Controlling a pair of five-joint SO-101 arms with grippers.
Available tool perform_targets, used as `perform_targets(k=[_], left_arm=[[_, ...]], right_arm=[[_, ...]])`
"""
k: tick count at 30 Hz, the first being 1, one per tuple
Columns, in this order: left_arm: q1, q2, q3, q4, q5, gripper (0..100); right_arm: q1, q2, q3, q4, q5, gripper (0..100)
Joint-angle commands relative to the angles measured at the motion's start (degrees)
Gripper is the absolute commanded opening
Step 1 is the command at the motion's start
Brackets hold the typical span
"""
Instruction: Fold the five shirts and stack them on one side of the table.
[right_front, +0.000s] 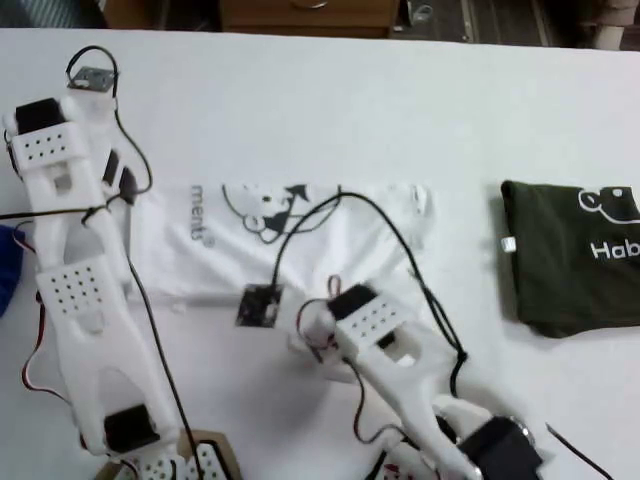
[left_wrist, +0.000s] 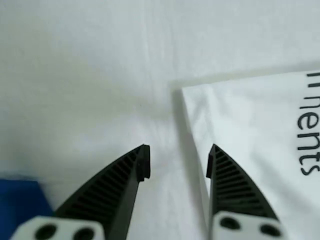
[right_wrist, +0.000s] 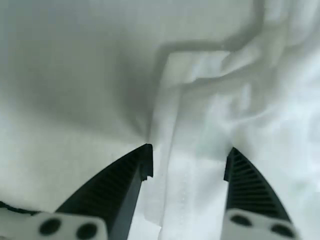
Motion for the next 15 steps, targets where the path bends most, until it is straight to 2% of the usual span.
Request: perform_targets(k=[1, 8, 15], left_arm=[[-0.7, -5.19, -0.13, 0.44, -0.35, 21], [-0.7, -5.19, -0.13, 0.44, -0.35, 21], [-0.7, -5.19, -0.13, 0.44, -0.44, 21]], right_arm=[[2.95, 4.62, 0.0, -2.59, 1.85, 23.9], [2.86, 6.02, -2.2, -2.15, 1.93, 24.0], [2.42, -0.4, -4.84, 6.81, 1.58, 24.0]])
